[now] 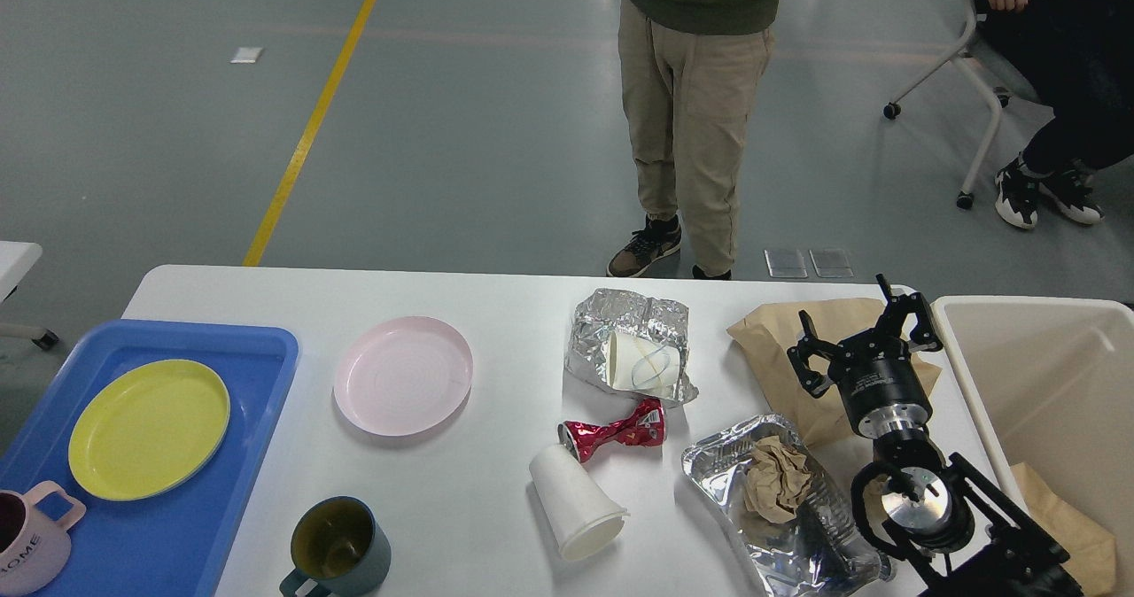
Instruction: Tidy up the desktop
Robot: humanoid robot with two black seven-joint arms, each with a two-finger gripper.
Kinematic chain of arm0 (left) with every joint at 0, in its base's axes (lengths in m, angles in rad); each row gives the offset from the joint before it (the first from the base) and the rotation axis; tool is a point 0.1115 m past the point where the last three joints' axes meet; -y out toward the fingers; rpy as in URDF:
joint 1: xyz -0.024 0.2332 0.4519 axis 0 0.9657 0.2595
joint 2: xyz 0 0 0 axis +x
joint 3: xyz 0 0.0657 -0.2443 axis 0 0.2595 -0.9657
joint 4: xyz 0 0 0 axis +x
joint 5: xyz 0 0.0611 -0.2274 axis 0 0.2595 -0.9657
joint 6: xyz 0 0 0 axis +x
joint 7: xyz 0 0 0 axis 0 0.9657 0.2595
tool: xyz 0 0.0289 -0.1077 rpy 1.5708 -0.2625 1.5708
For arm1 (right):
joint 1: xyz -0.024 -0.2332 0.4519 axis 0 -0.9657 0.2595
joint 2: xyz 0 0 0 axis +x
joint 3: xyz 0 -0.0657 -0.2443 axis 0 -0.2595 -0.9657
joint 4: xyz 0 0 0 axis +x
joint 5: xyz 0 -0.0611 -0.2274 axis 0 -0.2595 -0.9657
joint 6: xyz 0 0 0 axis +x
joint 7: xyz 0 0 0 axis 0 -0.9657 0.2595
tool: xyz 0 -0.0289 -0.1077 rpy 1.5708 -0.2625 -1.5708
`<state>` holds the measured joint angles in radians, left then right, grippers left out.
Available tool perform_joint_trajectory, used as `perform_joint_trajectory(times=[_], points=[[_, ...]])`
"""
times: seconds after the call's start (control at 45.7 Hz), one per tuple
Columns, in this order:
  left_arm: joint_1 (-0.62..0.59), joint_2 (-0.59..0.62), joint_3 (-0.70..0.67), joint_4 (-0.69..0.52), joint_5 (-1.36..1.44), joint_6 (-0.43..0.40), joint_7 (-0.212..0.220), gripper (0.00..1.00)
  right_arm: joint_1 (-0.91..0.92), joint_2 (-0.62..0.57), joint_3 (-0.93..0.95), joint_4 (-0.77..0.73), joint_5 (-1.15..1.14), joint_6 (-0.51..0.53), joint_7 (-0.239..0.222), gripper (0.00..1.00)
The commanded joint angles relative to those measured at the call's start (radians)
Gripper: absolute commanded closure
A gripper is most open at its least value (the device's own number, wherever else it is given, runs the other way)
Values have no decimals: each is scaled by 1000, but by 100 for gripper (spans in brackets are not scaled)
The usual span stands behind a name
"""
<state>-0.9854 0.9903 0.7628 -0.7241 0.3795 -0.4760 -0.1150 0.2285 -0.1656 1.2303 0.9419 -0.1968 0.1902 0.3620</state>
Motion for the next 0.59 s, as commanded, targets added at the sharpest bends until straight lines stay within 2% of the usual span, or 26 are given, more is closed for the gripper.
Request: perform_joint_trajectory(times=[0.0, 0.262, 0.394, 0.569], points=[[-1, 4, 7, -11, -10, -3, 2, 10, 0, 0, 0, 0, 0, 0, 0, 0], [-24, 24, 41, -61, -11, -7, 14, 10, 0, 0, 0, 2, -1, 0, 0, 0], [-68, 68, 67, -126, -10, -9, 17, 10, 0, 0, 0, 2, 0, 0, 0, 0], [-278, 87, 260, -199, -10, -23, 15, 10, 0, 0, 0, 2, 0, 0, 0, 0]])
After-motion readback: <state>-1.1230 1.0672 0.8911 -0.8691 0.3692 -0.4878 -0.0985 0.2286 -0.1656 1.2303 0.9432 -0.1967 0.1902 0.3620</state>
